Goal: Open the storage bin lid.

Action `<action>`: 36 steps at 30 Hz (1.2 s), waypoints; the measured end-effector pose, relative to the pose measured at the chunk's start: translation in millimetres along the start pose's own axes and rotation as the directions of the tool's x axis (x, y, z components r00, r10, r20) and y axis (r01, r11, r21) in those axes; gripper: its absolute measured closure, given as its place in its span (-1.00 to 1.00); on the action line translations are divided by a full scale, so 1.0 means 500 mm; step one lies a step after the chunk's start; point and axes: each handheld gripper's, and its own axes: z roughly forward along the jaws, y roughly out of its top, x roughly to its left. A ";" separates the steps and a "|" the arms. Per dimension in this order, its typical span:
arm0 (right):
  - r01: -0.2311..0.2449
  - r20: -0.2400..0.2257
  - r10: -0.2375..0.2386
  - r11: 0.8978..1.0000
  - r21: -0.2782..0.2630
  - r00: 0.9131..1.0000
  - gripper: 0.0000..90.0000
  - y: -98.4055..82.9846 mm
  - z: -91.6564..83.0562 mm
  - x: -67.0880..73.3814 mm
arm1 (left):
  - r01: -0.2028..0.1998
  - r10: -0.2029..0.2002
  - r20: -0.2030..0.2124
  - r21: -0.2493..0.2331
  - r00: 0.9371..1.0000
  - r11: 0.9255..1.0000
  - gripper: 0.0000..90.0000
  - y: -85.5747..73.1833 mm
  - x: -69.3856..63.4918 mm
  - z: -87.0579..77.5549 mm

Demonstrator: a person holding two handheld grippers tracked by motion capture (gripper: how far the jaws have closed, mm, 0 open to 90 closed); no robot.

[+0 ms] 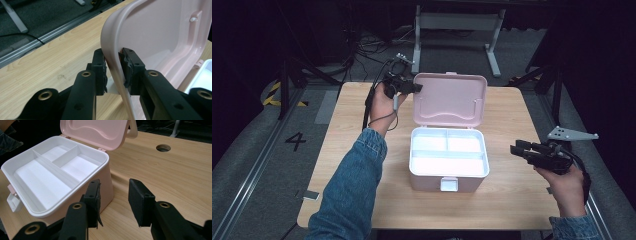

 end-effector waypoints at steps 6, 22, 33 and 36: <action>0.003 -0.005 -0.003 1.000 0.000 1.000 0.37 0.001 0.001 0.001 | 0.046 -0.046 0.007 0.031 0.999 0.998 0.61 -0.001 0.021 0.030; -0.011 -0.002 0.011 1.000 0.010 1.000 0.35 -0.005 0.008 -0.013 | 0.113 -0.116 0.024 0.102 0.993 0.988 0.54 -0.013 0.063 0.090; -0.018 -0.003 0.018 1.000 0.010 1.000 0.32 -0.008 0.003 -0.019 | 0.171 -0.181 0.053 0.147 0.982 0.974 0.49 -0.028 0.086 0.128; -0.024 -0.001 0.024 1.000 0.012 1.000 0.32 -0.009 0.002 -0.021 | 0.167 -0.176 0.033 0.177 0.984 0.970 0.47 -0.033 0.089 0.144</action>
